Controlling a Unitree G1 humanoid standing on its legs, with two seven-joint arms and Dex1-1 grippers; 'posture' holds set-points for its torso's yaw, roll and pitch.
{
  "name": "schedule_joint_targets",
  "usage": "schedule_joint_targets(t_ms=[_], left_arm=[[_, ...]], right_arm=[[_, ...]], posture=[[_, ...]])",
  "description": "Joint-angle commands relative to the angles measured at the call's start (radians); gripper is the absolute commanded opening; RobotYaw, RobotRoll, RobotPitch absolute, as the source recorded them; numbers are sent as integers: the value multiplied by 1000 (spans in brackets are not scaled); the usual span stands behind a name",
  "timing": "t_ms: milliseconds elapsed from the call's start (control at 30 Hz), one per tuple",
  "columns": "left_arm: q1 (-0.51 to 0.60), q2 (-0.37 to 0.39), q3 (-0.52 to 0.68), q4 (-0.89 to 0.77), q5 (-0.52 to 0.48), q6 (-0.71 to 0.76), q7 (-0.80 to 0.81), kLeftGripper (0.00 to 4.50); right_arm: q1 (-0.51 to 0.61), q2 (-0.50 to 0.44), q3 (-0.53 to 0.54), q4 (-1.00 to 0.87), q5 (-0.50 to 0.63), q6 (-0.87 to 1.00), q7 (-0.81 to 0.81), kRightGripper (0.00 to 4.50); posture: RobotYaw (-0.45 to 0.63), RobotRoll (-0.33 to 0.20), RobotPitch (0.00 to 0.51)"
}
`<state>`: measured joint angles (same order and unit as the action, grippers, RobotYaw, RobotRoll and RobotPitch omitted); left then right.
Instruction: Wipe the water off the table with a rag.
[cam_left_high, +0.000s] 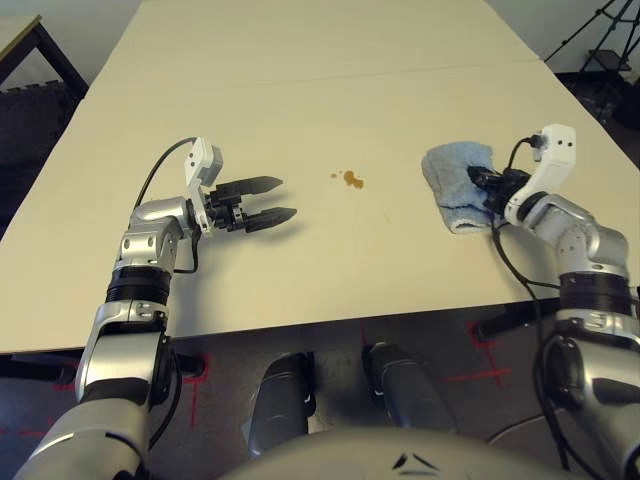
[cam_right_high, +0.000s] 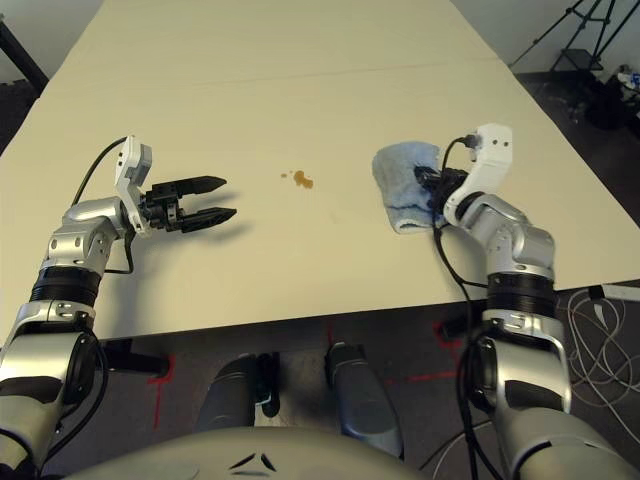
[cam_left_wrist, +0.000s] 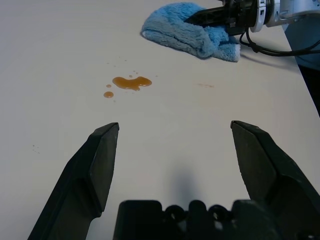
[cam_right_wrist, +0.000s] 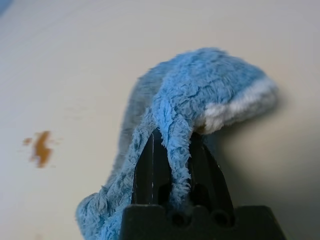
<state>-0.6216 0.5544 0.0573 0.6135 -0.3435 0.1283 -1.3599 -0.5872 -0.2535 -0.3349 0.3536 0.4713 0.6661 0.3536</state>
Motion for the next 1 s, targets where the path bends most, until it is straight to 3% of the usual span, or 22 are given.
schedule_joint_targets(t_ms=[33,600,1000], left_arm=[[-10,17,-12,31,21,-19,-18,4500],[32,33,1,-18,12,-12,-14,4500],[86,59,24,-75,0,10,15,4500]], right_arm=[[-30,47,23,10,3,-3,-31,57],[-167,236,253,339,-159,-113,85,57],[-234,360,378,412,-231,-109,228,56]], posture=[[-330,0,120],[-276,0,115],[-238,0,124]])
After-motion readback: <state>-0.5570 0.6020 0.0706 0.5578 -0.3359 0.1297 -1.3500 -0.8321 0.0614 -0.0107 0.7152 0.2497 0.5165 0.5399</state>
